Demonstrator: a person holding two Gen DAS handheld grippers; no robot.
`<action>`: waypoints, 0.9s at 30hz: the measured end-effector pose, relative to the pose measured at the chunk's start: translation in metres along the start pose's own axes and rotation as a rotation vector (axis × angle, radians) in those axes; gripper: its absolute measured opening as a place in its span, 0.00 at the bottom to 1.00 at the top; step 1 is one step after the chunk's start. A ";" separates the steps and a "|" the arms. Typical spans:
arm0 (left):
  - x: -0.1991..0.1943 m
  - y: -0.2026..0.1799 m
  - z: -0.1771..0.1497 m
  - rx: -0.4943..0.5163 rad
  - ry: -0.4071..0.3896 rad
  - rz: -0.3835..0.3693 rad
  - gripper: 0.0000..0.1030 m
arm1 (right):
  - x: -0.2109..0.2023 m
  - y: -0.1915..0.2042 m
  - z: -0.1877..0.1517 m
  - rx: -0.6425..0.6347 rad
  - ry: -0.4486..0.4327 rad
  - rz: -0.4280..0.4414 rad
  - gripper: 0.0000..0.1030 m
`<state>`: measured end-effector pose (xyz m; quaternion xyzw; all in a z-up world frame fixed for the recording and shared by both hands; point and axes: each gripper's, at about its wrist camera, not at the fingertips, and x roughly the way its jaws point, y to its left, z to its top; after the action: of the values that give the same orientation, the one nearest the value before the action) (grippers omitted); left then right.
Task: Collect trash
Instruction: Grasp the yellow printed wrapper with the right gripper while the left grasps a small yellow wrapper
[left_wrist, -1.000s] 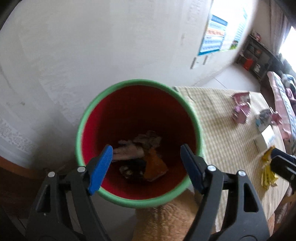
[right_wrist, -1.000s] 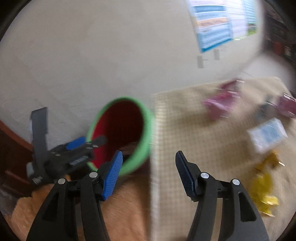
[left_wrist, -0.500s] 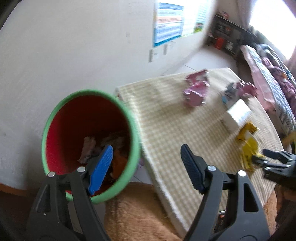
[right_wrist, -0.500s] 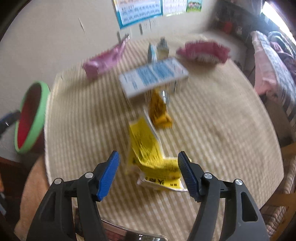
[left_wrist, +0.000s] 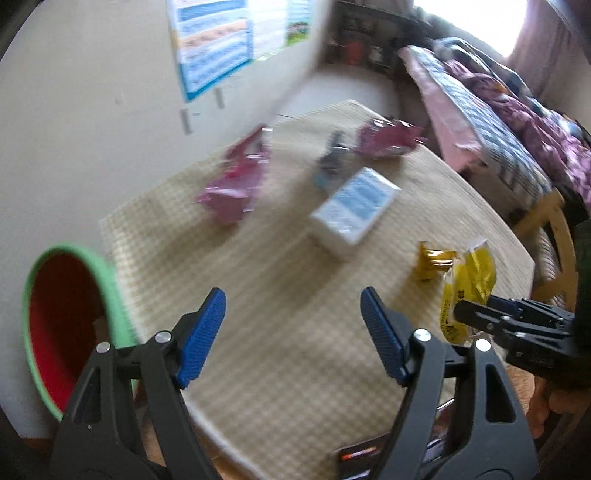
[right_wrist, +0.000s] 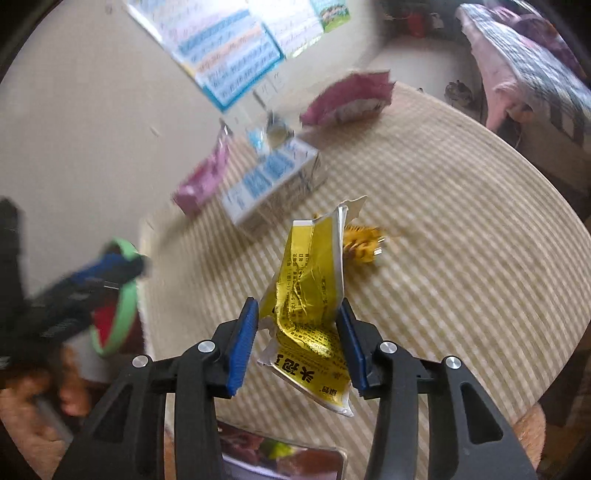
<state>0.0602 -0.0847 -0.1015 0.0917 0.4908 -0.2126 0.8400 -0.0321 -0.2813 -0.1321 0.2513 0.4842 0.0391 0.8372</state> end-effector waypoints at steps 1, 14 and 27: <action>0.004 -0.007 0.003 0.008 0.004 -0.009 0.70 | -0.010 -0.006 0.000 0.018 -0.027 0.010 0.42; 0.080 -0.110 0.034 0.103 0.144 -0.164 0.69 | -0.045 -0.069 -0.003 0.234 -0.118 -0.061 0.43; 0.094 -0.122 0.020 0.178 0.228 -0.148 0.16 | -0.047 -0.076 -0.002 0.239 -0.122 -0.060 0.43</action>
<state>0.0622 -0.2259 -0.1662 0.1528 0.5674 -0.3048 0.7495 -0.0721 -0.3609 -0.1308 0.3365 0.4409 -0.0589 0.8300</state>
